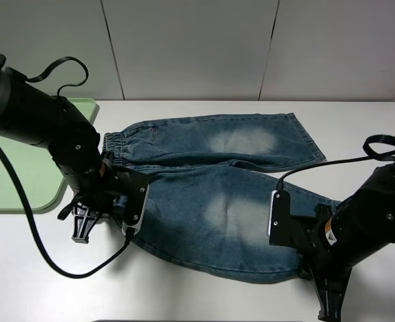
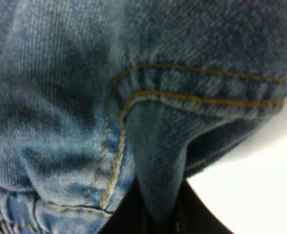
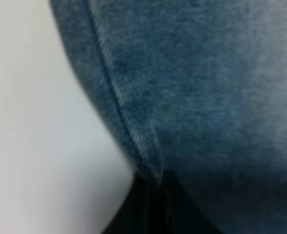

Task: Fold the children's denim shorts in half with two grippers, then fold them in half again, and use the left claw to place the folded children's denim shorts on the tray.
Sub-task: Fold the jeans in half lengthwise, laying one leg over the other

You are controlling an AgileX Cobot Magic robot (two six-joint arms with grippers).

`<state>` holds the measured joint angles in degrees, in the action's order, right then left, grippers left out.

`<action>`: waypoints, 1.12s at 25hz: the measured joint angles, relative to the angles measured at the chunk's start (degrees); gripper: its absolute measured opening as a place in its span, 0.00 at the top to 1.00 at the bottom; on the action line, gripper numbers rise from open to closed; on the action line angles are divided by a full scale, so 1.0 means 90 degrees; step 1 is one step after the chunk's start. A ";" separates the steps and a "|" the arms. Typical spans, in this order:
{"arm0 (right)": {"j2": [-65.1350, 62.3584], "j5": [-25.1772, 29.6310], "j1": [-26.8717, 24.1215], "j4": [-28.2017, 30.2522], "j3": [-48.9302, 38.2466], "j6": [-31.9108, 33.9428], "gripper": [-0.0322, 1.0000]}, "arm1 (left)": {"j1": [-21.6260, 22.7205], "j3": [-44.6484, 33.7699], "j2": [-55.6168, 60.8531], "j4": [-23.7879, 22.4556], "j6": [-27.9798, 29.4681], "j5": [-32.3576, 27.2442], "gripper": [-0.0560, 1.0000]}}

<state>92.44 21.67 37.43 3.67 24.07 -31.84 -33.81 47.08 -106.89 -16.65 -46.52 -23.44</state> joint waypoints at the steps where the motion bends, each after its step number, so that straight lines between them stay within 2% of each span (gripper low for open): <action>1: -0.0078 0.0120 0.0000 0.0012 0.0087 0.0089 0.99 | 0.0000 0.0000 0.0024 0.0000 0.0000 -0.0028 0.92; 8: -0.0677 0.0905 0.0000 0.0112 0.0335 0.0698 0.99 | 0.0000 -0.0006 0.0475 0.0127 0.0002 -0.0276 0.92; 15: -0.1302 0.1627 0.0000 0.0193 0.0402 0.1446 0.99 | 0.0000 -0.0006 0.0971 0.0551 0.0002 -0.0931 0.93; 21: -0.1969 0.2396 0.0000 0.0212 0.0404 0.1495 0.99 | 0.0000 -0.0006 0.1410 0.0986 0.0008 -0.1697 0.93; 28: -0.2808 0.2957 0.0000 0.0176 0.0432 0.1510 0.99 | -0.0023 -0.0006 0.1827 0.1282 0.0008 -0.2710 0.93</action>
<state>67.17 48.28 37.43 5.26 27.96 -18.25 -34.01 47.03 -90.44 -5.11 -46.45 -47.82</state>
